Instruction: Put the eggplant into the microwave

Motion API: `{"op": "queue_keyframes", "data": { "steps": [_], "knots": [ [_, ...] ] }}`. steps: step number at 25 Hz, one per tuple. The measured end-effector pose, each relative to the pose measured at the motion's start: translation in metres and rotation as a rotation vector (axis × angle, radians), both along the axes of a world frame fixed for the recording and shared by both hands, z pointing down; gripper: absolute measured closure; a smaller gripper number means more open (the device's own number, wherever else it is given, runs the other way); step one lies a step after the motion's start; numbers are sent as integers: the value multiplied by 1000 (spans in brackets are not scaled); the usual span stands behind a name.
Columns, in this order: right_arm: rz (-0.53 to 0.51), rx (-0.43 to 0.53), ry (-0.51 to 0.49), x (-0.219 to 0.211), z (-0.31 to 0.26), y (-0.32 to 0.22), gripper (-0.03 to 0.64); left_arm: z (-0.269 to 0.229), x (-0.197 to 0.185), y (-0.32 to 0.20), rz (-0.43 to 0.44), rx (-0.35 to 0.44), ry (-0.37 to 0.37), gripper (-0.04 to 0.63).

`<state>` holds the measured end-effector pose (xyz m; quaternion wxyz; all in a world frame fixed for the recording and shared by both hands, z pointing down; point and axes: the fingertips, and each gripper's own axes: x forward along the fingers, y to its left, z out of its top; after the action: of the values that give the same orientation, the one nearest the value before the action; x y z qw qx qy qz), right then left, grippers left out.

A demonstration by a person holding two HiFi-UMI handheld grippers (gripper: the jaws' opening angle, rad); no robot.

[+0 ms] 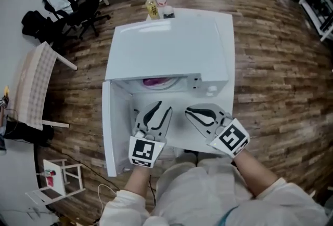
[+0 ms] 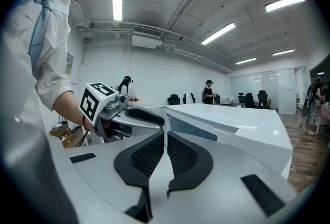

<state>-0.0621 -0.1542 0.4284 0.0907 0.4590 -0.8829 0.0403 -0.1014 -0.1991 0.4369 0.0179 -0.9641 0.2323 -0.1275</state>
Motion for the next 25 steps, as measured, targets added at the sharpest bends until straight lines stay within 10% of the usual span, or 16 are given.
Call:
{"op": "queue_keyframes", "data": {
  "steps": [11, 25],
  "knots": [
    [-42, 54, -45, 4, -30, 18, 580, -30, 17, 40, 61, -34, 118, 594],
    [9, 61, -133, 37, -64, 45, 580, -63, 37, 84, 139, -149, 228, 594]
  ]
}}
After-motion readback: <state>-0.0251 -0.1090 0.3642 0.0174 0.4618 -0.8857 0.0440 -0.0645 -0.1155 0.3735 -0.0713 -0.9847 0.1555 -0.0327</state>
